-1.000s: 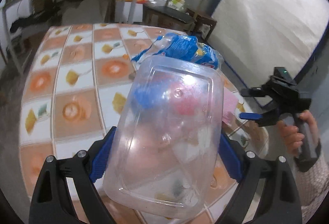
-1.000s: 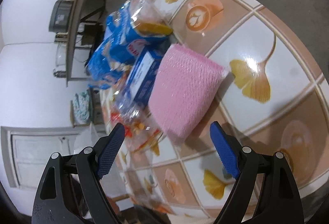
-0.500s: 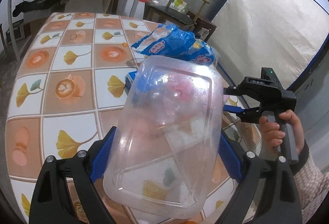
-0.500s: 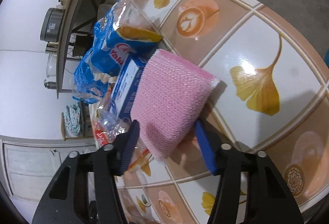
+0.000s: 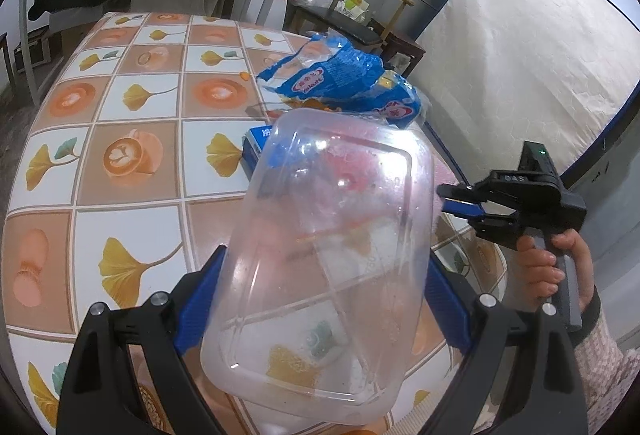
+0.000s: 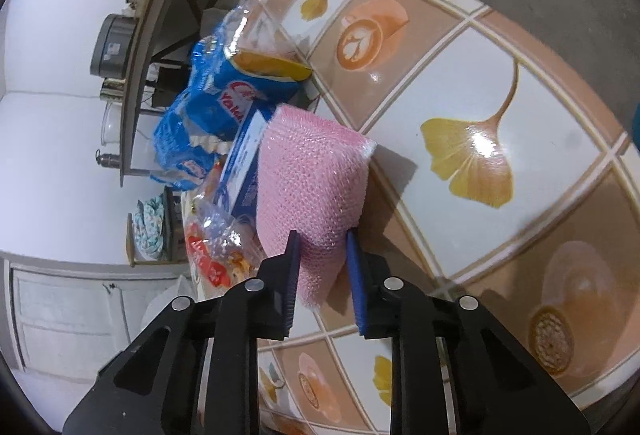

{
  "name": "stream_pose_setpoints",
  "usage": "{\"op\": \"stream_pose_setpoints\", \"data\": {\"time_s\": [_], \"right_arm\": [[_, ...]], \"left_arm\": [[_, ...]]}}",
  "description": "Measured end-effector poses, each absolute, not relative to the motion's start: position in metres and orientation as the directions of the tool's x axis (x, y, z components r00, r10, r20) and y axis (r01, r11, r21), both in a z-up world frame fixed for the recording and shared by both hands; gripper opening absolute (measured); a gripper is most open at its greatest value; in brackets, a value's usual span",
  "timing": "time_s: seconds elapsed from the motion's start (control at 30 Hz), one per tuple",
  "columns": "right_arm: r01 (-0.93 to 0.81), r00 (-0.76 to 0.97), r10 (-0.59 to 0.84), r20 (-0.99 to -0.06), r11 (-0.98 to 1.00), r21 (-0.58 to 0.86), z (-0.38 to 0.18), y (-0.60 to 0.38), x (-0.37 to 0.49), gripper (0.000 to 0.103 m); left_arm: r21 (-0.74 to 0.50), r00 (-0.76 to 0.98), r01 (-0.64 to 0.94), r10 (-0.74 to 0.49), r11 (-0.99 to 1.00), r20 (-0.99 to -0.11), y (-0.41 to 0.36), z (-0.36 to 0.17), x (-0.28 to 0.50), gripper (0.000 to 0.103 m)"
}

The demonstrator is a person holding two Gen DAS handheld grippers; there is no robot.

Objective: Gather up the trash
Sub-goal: 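Hold the box in the left tool while the right tool grasps the pink sponge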

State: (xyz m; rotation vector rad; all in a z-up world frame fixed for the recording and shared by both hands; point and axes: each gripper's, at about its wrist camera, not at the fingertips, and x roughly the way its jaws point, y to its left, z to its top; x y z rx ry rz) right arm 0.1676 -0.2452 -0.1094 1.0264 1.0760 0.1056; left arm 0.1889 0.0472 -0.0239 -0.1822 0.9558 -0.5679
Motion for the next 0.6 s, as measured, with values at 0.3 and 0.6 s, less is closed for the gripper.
{"op": "stream_pose_setpoints", "data": {"time_s": [0.3, 0.6], "right_arm": [[0.290, 0.528, 0.499, -0.687, 0.654, 0.698, -0.079, -0.254, 0.142, 0.016], [0.276, 0.528, 0.499, -0.687, 0.664, 0.694, -0.076, -0.262, 0.125, 0.015]], "left_arm": [[-0.399, 0.444, 0.366, -0.534, 0.841, -0.719, 0.048, -0.024, 0.187, 0.089], [-0.403, 0.457, 0.364, -0.538, 0.840, -0.708, 0.045, -0.019, 0.184, 0.089]]}}
